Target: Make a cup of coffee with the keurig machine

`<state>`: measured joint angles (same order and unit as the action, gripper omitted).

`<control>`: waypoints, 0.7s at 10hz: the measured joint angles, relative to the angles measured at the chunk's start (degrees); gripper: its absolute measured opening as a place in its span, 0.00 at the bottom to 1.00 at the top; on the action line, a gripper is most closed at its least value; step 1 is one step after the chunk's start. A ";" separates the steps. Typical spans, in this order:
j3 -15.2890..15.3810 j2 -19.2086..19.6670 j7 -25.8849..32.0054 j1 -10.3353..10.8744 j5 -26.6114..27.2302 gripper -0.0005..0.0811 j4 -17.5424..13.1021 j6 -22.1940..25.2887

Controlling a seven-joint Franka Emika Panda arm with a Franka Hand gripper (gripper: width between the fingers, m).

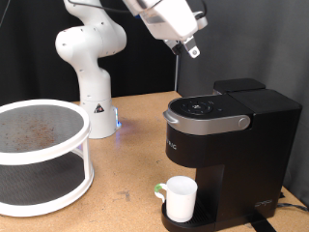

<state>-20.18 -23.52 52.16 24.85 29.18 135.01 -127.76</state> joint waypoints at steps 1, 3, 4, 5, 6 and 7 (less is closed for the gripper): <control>1.14 0.63 -2.12 -0.13 -3.58 0.99 -1.14 0.01; 2.50 2.54 -4.52 -0.03 -4.15 0.99 -3.25 -3.41; 2.84 3.65 -4.97 -0.01 -4.15 0.99 -4.45 -3.78; 2.95 4.87 -5.07 0.04 -4.15 0.99 -5.74 -2.75; 2.96 6.23 -5.26 0.06 -5.18 0.99 -7.02 -0.47; 3.05 7.63 -5.83 0.06 -7.08 0.99 -7.92 1.22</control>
<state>-17.13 -15.89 46.33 24.90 22.10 127.09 -126.53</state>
